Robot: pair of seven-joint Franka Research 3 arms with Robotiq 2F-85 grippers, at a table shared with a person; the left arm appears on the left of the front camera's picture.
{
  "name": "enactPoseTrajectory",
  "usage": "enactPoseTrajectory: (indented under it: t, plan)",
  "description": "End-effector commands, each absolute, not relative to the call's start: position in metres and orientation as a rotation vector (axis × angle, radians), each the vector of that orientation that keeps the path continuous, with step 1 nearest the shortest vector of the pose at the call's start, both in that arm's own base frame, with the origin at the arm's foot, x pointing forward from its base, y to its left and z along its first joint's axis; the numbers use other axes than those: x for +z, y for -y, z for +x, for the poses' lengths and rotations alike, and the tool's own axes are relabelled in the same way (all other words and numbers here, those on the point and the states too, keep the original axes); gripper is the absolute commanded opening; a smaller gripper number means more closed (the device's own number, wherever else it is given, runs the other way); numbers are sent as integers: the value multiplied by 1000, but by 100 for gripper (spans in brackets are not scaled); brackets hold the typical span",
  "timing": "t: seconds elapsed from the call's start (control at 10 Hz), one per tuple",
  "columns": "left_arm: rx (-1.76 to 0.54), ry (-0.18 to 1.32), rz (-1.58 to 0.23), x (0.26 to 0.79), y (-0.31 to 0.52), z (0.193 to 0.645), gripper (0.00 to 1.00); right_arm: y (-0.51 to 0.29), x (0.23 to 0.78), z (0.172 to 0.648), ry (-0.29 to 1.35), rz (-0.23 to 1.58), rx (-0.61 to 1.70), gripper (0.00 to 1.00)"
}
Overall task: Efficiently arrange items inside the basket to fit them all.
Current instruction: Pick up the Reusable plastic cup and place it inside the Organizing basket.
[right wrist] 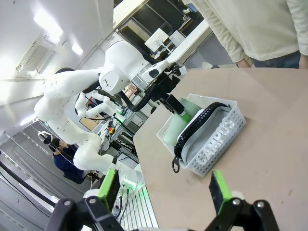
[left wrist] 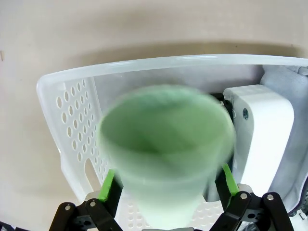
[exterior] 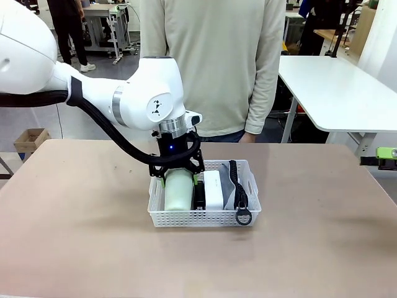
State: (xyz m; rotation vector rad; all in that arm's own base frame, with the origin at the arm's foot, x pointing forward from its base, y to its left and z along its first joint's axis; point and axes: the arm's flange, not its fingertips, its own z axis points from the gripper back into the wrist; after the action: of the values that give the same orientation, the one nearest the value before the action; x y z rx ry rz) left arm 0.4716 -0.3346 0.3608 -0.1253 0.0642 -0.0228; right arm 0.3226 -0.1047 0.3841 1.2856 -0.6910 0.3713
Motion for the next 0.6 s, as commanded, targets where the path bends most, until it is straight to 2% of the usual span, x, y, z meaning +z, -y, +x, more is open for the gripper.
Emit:
enactPoseTrajectory:
  t: [0.0, 0.5]
  plan:
    - [-16, -55, -125, 366, 338, 477, 100, 104, 386, 318, 672, 1276, 367, 100]
    - [-12, -18, -160, 381, 325, 472, 100, 104, 386, 318, 672, 1276, 367, 100]
